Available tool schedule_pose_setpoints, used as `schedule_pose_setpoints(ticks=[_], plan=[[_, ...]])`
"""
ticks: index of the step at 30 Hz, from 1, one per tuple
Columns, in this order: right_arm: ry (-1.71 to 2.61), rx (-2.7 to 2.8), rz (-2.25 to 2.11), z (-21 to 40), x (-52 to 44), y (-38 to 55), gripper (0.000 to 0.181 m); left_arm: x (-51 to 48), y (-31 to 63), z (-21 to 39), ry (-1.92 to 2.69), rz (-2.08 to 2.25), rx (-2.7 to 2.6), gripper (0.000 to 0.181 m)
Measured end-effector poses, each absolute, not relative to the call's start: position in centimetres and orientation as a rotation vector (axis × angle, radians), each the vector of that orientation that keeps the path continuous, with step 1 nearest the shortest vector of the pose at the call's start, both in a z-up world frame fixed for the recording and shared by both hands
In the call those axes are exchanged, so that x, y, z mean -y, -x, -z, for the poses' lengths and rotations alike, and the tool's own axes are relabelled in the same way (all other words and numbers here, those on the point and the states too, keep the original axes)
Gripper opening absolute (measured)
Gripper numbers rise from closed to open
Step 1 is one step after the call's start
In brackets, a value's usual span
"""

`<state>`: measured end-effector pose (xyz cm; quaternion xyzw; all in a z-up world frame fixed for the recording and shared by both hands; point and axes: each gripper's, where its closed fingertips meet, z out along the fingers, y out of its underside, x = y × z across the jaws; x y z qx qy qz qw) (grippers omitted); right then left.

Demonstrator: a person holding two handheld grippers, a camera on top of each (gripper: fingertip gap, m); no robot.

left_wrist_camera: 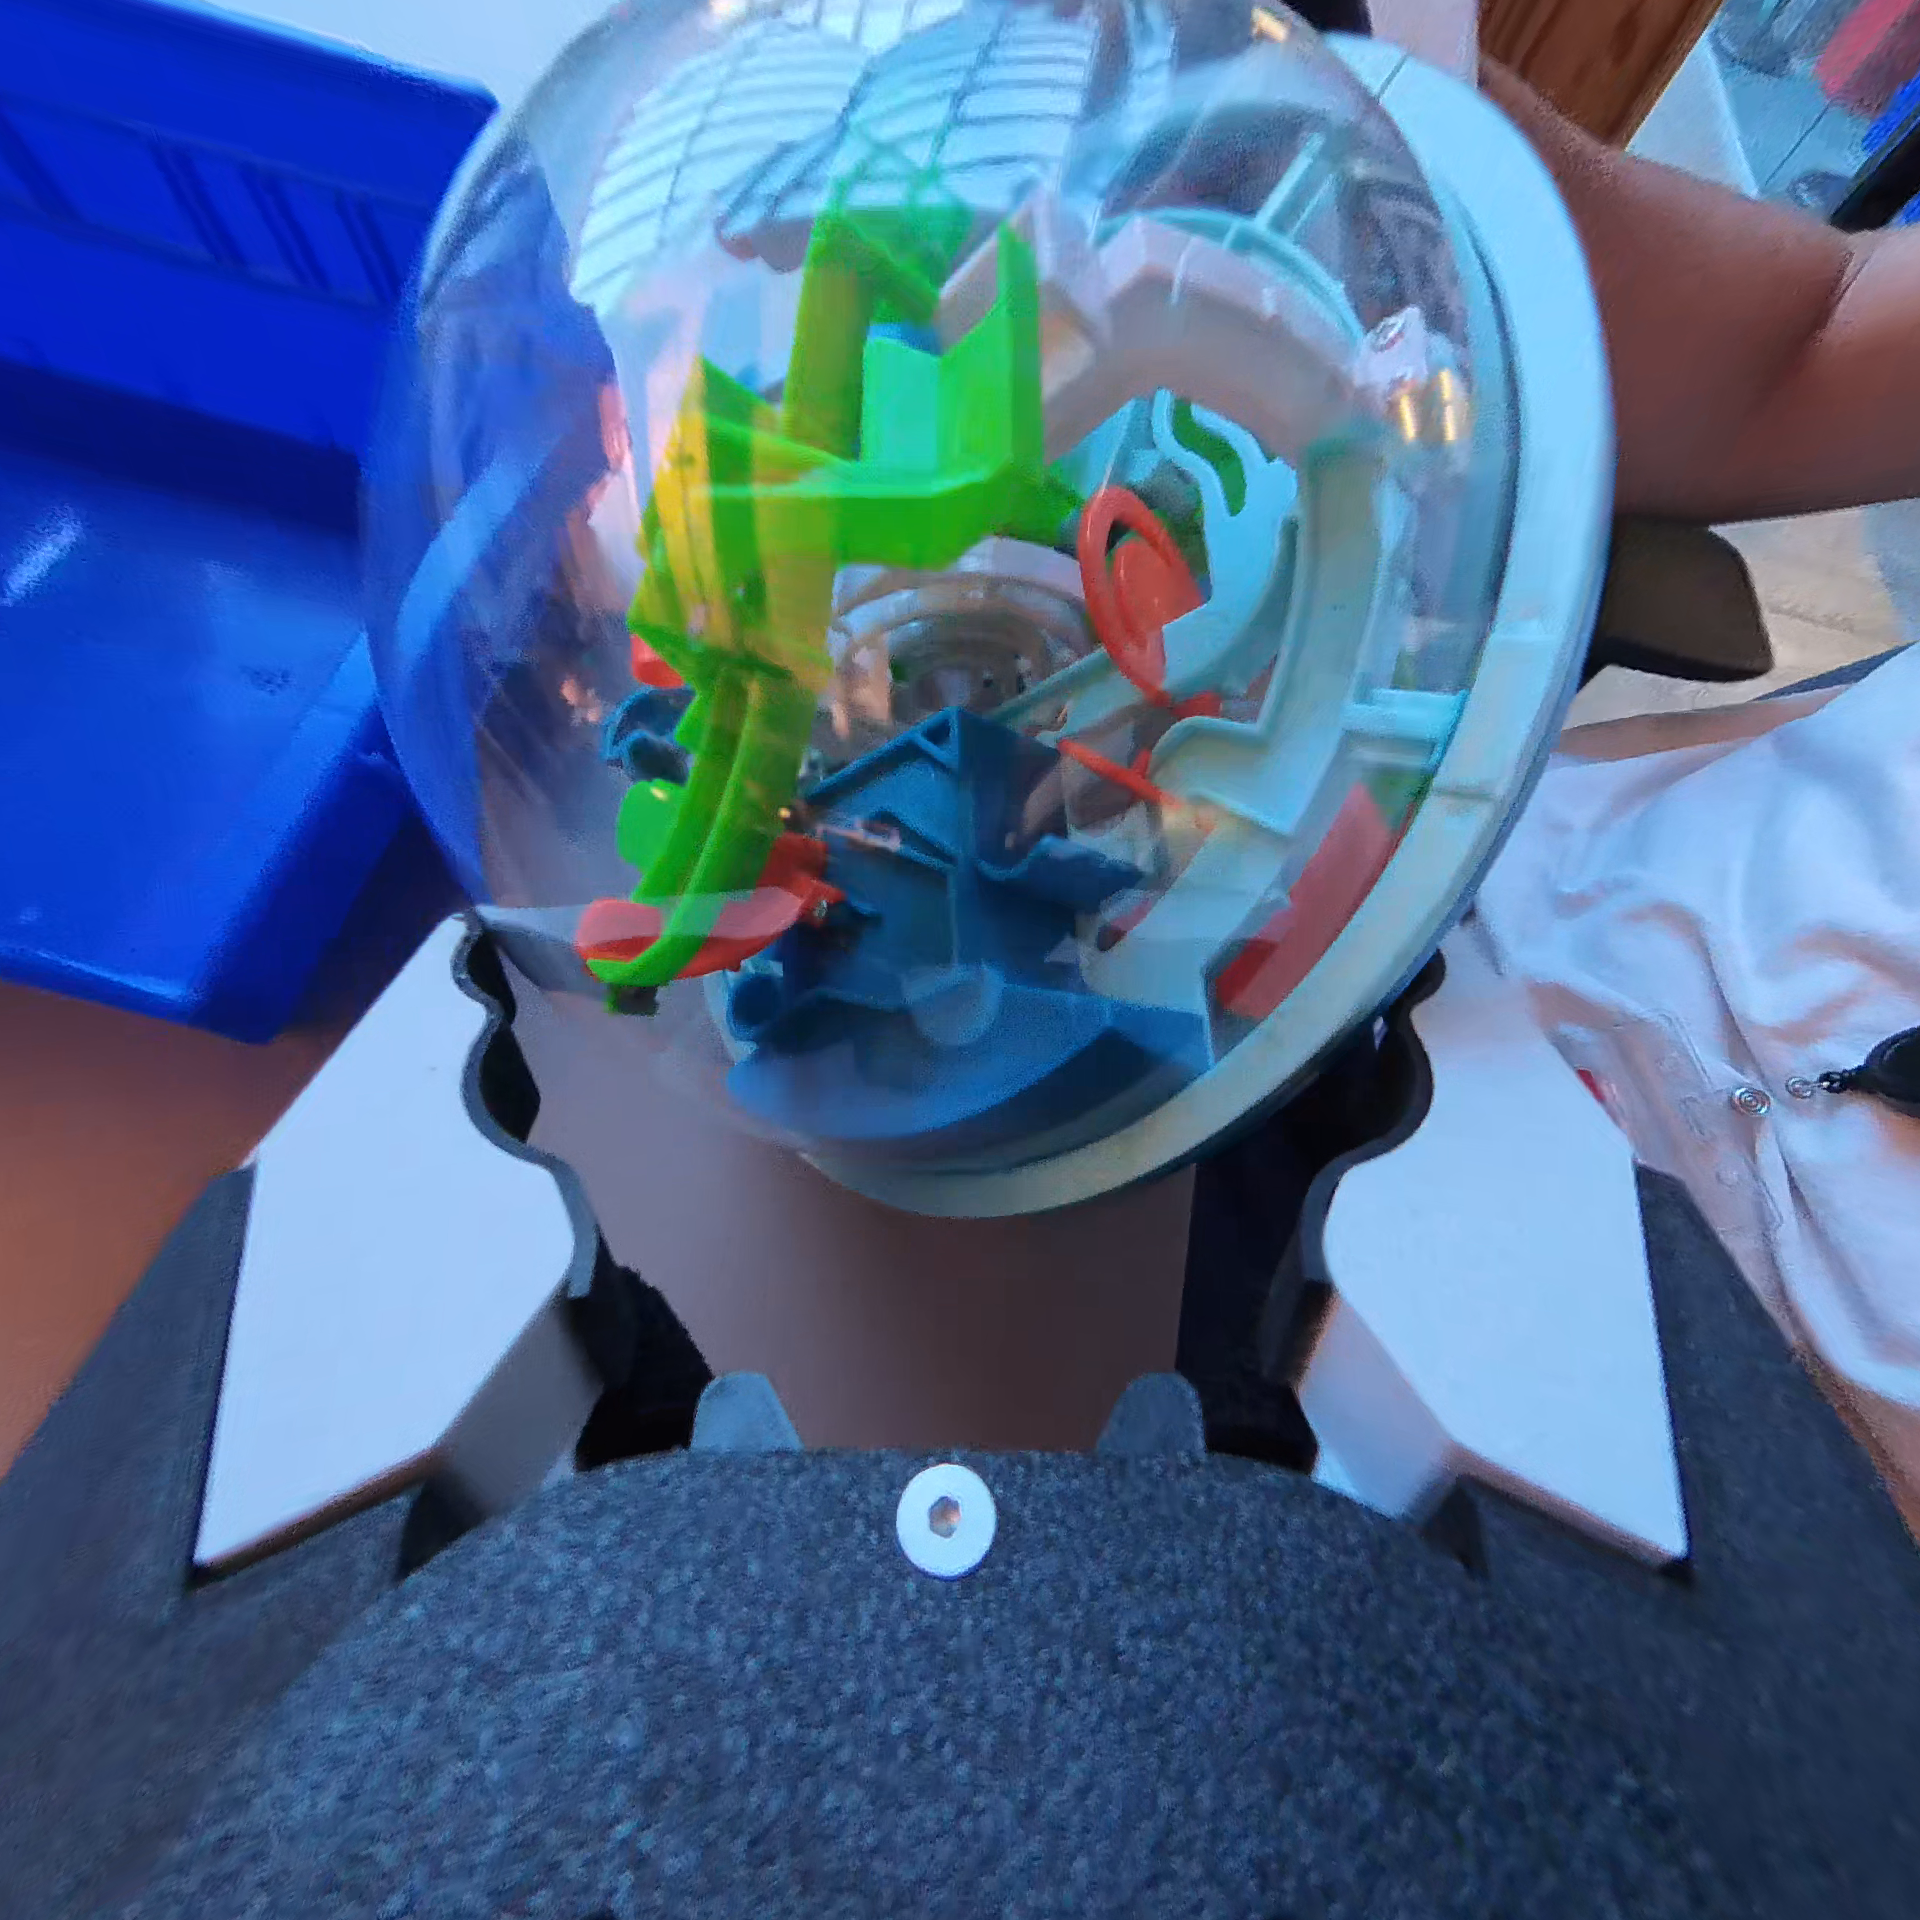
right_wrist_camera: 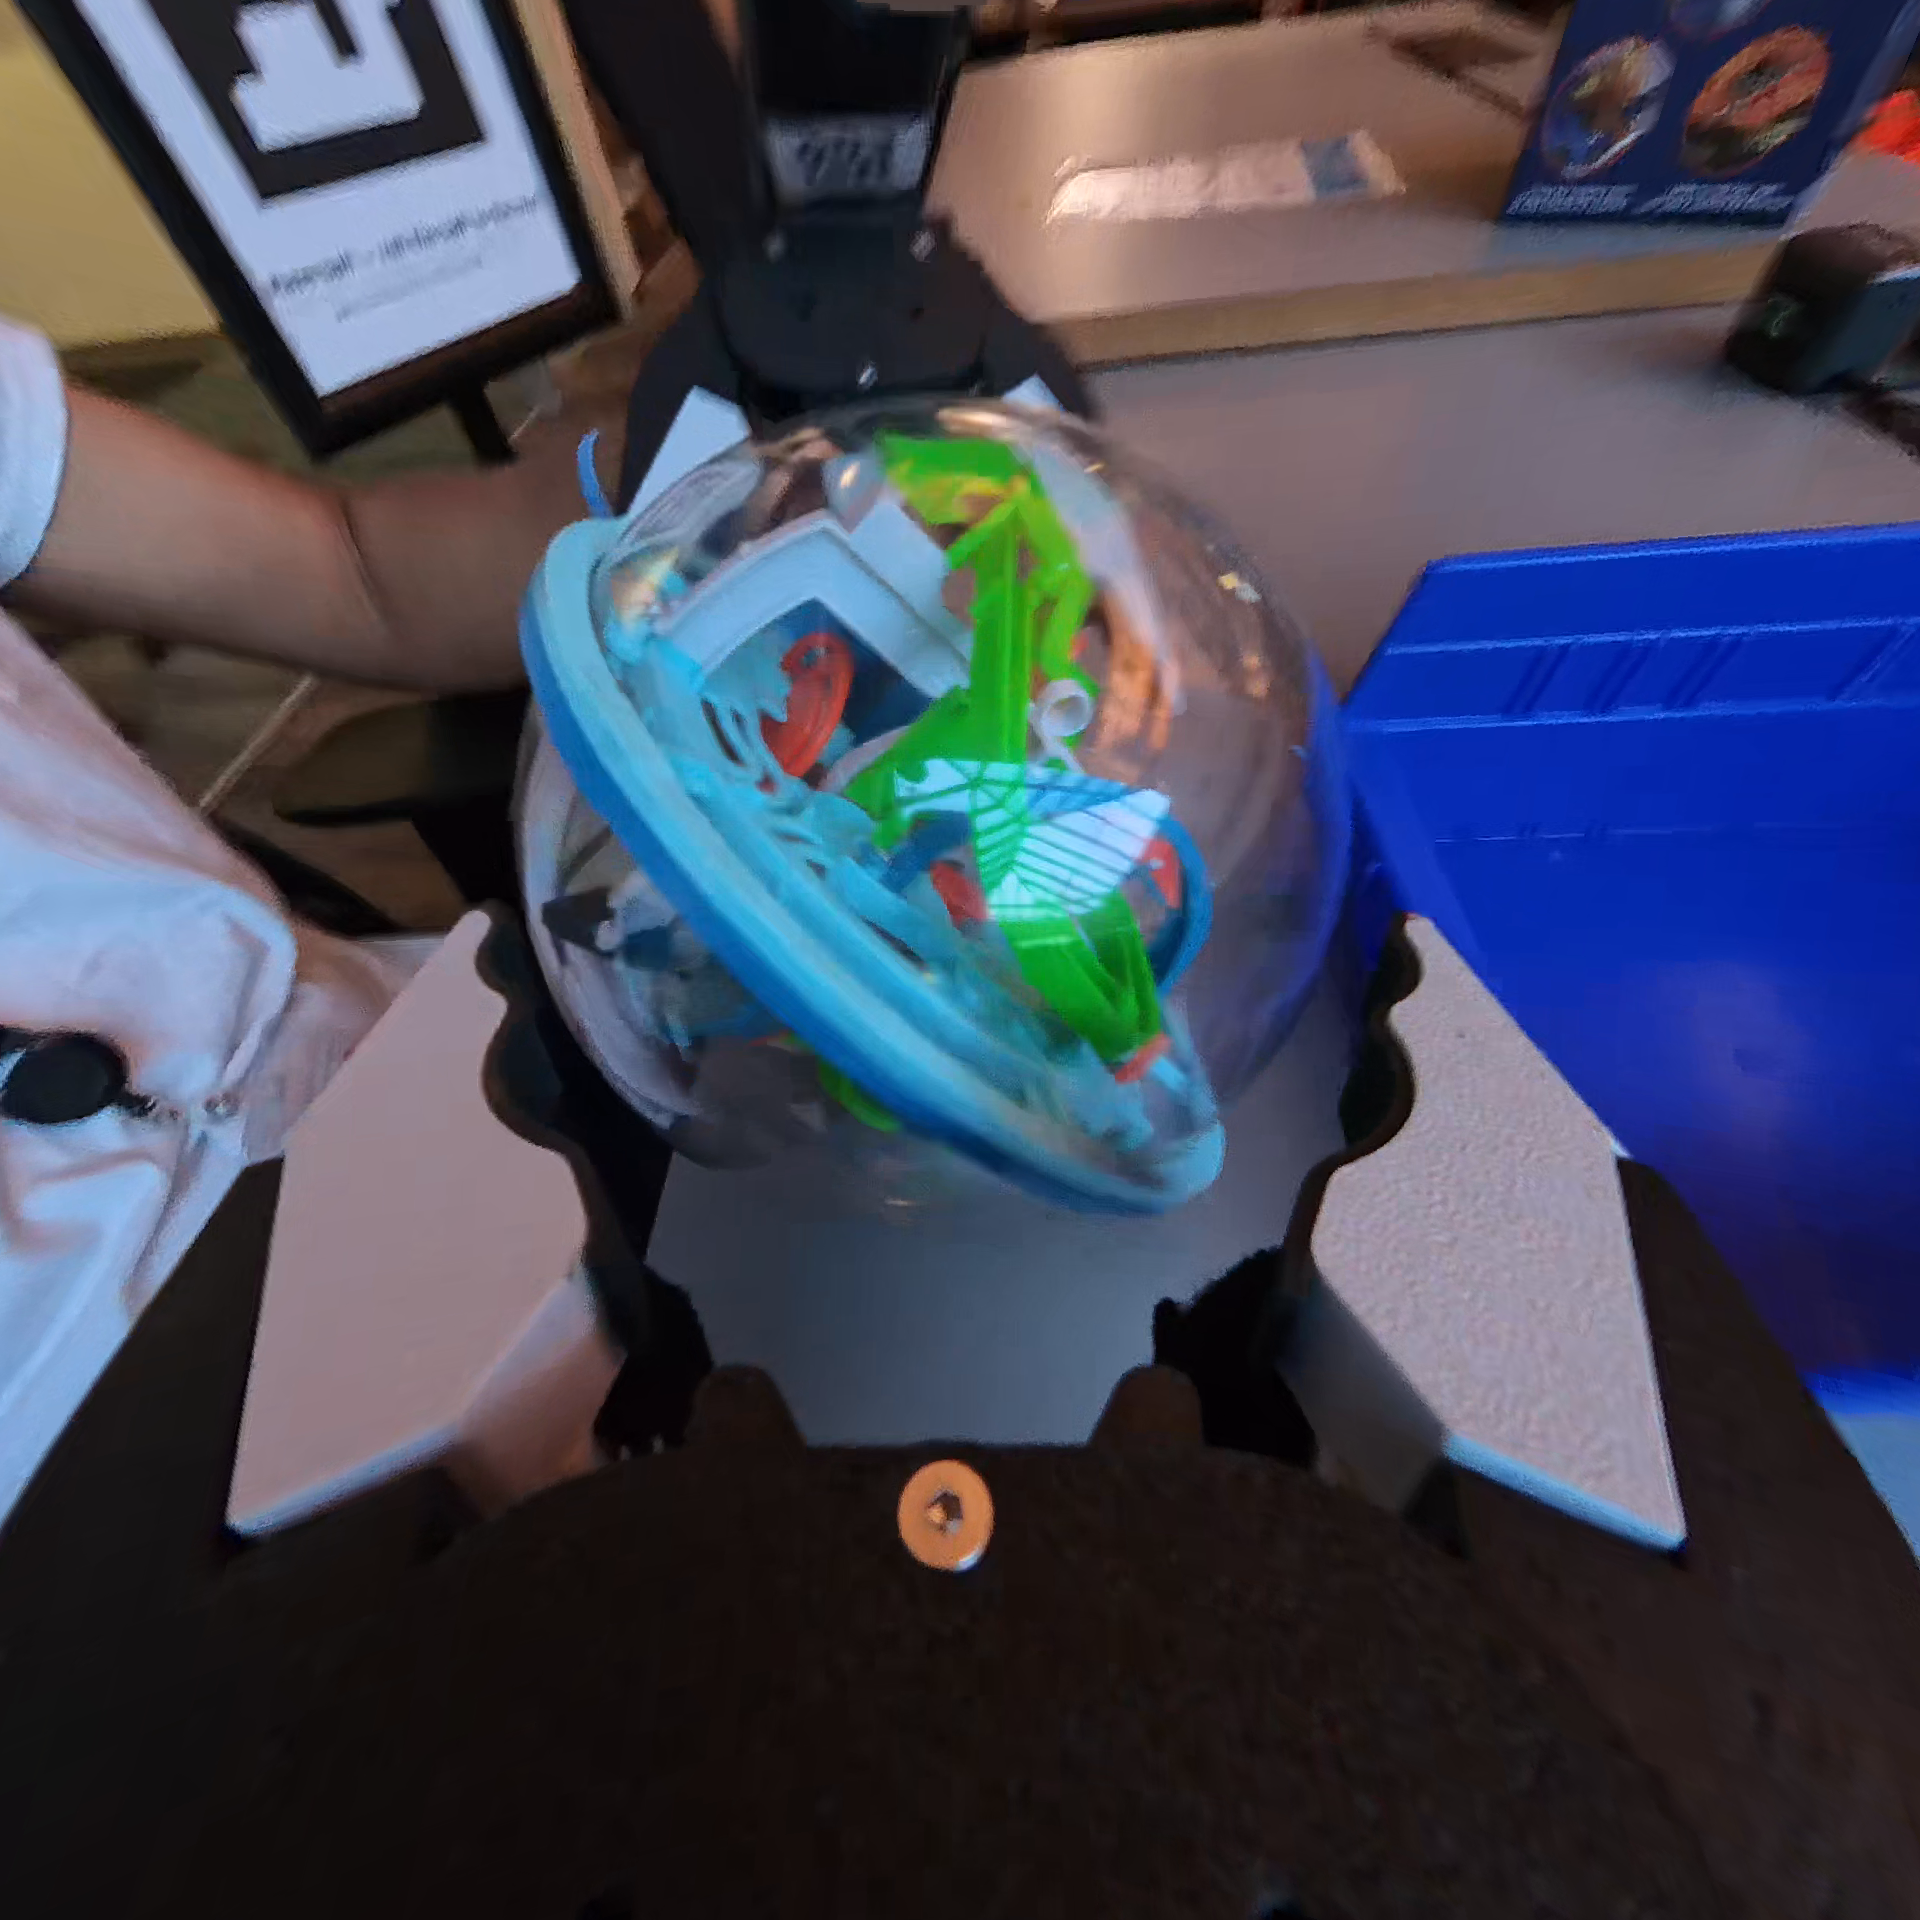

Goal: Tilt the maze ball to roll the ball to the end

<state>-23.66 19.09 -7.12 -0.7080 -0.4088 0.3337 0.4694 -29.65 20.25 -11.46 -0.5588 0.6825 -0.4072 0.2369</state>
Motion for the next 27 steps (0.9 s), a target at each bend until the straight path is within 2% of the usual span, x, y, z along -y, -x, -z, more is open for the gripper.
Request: schedule_pose_setpoints(ticks=[1,4,17,27], plan=[[1.711,0.942,-0.803,6.8,-19.3,22.8,0.151,-20.2,29.7,11.7,1.547,1.139,-1.855,0.158],[1.675,0.785,-0.790,7.6,-18.6,20.6,0.142,-19.9,29.8,12.2,1.584,1.213,-1.798,0.158],[1.655,0.672,-0.474,10.4,-18.2,23.8,0.153,-19.4,28.7,12.2,1.746,1.243,-1.577,0.157],[1.653,0.580,-0.682,7.4,-18.1,22.8,0.153,-17.0,28.0,14.6,1.810,1.253,-1.667,0.155]])
